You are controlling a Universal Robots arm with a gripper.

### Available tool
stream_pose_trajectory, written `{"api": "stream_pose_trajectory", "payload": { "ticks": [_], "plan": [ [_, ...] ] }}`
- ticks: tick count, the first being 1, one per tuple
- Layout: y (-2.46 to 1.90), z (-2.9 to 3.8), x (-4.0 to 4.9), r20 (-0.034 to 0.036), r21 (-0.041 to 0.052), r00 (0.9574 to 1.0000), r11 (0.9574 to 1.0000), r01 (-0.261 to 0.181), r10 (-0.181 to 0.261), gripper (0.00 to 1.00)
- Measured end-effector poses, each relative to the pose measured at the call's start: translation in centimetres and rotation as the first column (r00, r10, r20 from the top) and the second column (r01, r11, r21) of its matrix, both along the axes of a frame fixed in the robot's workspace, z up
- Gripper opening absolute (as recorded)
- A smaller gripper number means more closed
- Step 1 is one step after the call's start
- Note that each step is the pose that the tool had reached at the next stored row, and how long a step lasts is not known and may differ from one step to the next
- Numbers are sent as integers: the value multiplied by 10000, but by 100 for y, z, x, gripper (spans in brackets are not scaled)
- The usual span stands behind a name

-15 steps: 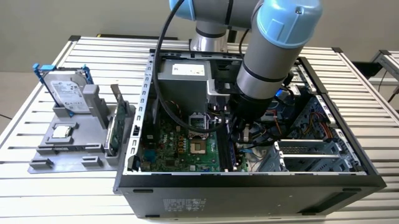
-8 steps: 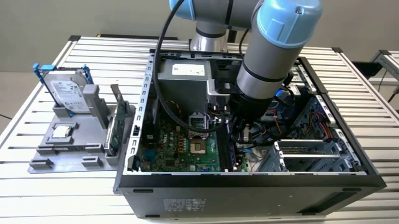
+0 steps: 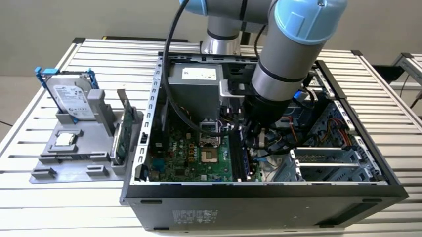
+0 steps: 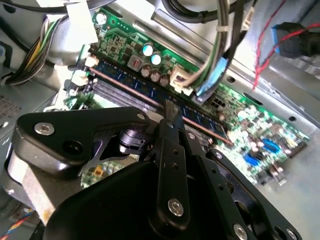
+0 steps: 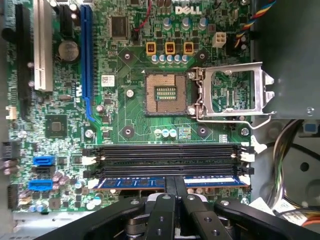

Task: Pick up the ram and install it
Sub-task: 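Press down the ram until it locks into place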

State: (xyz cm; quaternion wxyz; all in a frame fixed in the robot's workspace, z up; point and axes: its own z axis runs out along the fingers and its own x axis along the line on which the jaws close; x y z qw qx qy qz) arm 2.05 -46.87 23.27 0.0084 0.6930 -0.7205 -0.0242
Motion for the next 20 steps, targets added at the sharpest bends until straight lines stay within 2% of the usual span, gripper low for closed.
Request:
{"api": "stream_pose_trajectory", "payload": {
  "ticks": [4,8,13,18,20],
  "plan": [
    [-1,109,0,-1,-4,10000,10000,0,0,0],
    [-1,192,0,-1,-5,10000,10000,1,-1,0],
    [-1,251,0,-1,-4,10000,10000,0,0,0],
    [-1,261,0,-1,-5,10000,10000,0,0,0],
    [-1,290,0,-2,-8,10000,10000,0,0,0]
  ]
}}
